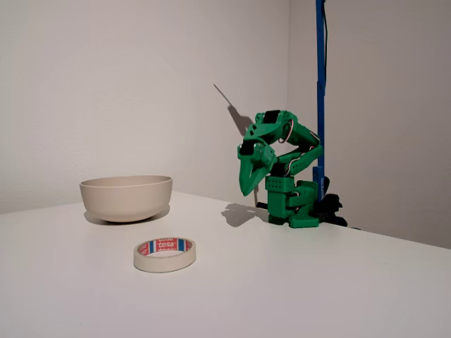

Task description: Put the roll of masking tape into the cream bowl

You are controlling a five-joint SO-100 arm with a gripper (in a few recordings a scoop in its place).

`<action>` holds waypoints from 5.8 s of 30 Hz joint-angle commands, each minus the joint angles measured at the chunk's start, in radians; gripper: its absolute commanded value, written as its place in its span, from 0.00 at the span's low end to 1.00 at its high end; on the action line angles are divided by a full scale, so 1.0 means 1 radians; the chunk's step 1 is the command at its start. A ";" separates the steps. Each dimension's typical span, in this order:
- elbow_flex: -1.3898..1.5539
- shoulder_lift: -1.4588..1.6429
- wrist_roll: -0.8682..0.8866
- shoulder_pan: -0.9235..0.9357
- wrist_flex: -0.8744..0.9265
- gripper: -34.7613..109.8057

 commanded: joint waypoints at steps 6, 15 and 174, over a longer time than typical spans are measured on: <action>-0.522 -0.469 0.026 -0.003 0.095 0.18; -0.756 -0.871 -0.008 0.054 0.067 0.18; -1.853 -0.997 -0.049 0.460 0.482 0.18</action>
